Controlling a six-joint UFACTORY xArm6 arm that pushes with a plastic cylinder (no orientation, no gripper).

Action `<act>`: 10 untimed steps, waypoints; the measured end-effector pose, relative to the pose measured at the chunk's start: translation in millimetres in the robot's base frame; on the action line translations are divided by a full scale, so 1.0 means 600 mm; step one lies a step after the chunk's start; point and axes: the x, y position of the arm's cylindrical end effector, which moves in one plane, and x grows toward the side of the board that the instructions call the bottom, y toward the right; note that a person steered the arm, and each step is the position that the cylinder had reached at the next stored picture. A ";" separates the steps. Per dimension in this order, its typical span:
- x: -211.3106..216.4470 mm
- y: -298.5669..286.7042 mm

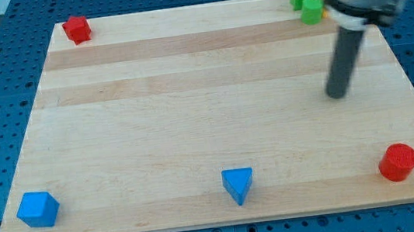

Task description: Push the red circle right to the blue triangle

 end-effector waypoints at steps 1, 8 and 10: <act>0.048 0.129; 0.206 -0.083; 0.206 -0.153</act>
